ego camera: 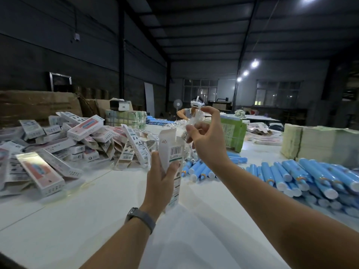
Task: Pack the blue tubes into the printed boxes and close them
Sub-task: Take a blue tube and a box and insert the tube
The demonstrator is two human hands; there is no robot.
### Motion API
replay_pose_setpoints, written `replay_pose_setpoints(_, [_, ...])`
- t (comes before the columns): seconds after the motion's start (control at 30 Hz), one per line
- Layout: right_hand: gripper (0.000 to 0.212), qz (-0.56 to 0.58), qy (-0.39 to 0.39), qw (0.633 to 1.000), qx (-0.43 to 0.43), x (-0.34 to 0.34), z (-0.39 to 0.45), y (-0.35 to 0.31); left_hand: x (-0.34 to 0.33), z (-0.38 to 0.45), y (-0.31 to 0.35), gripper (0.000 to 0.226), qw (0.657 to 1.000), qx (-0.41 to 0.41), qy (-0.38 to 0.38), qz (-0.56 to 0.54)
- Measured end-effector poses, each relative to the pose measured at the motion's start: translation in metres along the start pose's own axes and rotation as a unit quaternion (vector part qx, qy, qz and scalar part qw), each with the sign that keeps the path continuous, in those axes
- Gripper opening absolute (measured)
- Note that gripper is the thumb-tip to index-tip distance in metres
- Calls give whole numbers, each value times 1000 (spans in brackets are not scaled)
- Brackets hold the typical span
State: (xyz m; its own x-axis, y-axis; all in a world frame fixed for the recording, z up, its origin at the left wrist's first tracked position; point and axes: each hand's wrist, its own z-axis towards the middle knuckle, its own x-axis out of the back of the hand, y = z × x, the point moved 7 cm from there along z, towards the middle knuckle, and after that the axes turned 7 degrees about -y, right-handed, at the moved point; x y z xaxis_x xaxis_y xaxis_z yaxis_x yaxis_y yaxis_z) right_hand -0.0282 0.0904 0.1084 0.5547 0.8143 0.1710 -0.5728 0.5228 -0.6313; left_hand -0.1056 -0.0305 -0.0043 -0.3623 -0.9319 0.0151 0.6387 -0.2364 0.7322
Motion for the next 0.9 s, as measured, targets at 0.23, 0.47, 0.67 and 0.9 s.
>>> replay_pose_setpoints(0.23, [33, -247, -37, 961, 122, -20, -6, -13, -2, -1, 6, 25, 999, -19, -11, -38])
replay_pose_setpoints(0.47, [22, -288, -49, 948, 126, -24, -9, 12, -1, 6, 2, 26, 999, -24, -12, -35])
replay_pose_setpoints(0.67, [24, -222, -91, 968, 77, -36, -26, 22, -3, 4, 0, 25, 996, -24, -24, -88])
replay_pose_setpoints(0.9, [10, 43, -46, 997, -41, -43, -46, 26, -6, 0, 16, 26, 995, -68, -15, -64])
